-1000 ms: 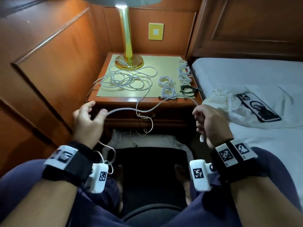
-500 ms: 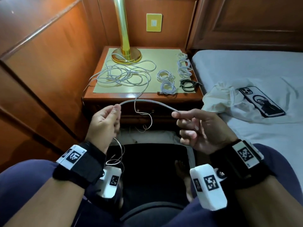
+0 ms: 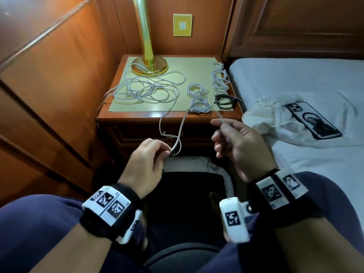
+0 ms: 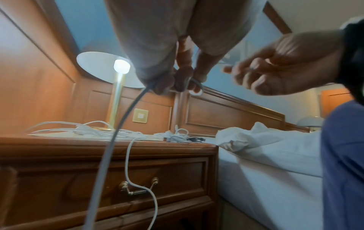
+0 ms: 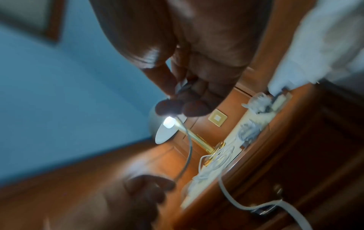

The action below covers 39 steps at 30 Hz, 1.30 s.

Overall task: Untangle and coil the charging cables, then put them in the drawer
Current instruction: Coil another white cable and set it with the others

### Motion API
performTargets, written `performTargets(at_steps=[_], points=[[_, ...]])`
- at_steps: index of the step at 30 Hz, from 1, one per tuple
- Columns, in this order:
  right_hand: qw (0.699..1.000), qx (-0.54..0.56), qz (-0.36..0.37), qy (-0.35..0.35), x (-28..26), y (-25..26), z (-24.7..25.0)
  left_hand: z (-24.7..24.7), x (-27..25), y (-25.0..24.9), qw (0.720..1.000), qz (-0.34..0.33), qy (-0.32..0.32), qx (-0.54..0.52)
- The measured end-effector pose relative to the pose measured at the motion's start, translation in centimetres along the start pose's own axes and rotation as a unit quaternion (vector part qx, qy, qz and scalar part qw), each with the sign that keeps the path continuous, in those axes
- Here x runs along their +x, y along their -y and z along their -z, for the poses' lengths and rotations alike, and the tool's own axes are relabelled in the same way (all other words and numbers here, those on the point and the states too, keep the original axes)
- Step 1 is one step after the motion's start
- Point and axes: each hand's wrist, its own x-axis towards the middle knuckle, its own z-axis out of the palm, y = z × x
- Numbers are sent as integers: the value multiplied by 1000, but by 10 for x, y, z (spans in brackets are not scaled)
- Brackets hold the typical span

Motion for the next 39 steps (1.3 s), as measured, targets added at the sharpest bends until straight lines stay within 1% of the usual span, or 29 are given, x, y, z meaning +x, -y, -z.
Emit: performTargets(at_steps=[1, 2, 4, 5, 7, 9, 11, 13, 14, 15, 17, 18, 21, 23, 26, 27, 29, 30, 31, 33, 35, 37, 39], points=[[996, -80, 34, 14, -4, -5, -4, -3, -2, -3, 1000, -24, 18, -7], [986, -153, 59, 30, -6, -10, -7, -5, -4, -5, 999, -38, 36, -16], [962, -252, 82, 70, -10, -19, -10, -5, -7, -9, 995, -60, 66, -37], [952, -281, 83, 92, -11, -23, -12, -5, -7, -11, 993, -75, 72, -46], [934, -319, 65, 145, -12, -25, -15, -3, -7, -14, 991, -106, 56, -66], [916, -348, 38, 197, -15, -23, -17, -2, -5, -13, 991, -105, 27, -76], [910, -349, 23, 225, -17, -19, -18, -1, -6, -10, 994, -71, 5, -88], [919, -323, 1, 226, -18, -14, -18, 0, -7, -9, 992, -25, 7, -125], [926, -305, -14, 223, -17, -13, -18, 1, -7, -9, 990, -21, 21, -139], [932, -287, -26, 221, -16, -12, -18, 2, -6, -9, 989, -31, 38, -142], [936, -260, -49, 232, -16, -13, -17, 2, -5, -8, 989, -56, 63, -125], [935, -248, -60, 245, -17, -13, -17, 2, -4, -7, 990, -55, 66, -113], [932, -208, -97, 282, -19, -12, -18, 4, -2, -4, 994, -35, 57, -89], [924, -194, -121, 306, -20, -10, -17, 4, -3, -3, 994, -30, 42, -93], [906, -212, -113, 349, -20, -10, -14, 4, -4, -3, 993, -1, 27, -114], [908, -212, -108, 345, -20, -11, -14, 4, -5, -3, 992, 14, 21, -123], [924, -201, -101, 309, -20, -13, -13, 5, -7, -4, 989, 45, 11, -141], [929, -213, -87, 289, -21, -14, -14, 6, -7, -5, 986, 61, 10, -153], [930, -247, -63, 266, -21, -15, -14, 6, -8, -7, 981, 84, 13, -176], [922, -326, -3, 210, -20, -17, -15, 6, -8, -13, 961, 135, 27, -239], [916, -368, 49, 154, -17, -21, -16, 4, -9, -20, 943, 170, 40, -284], [917, -373, 61, 127, -16, -23, -20, 2, -8, -24, 932, 181, 43, -310], [928, -348, 46, 123, -17, -23, -22, 3, -7, -25, 927, 186, 38, -322]])
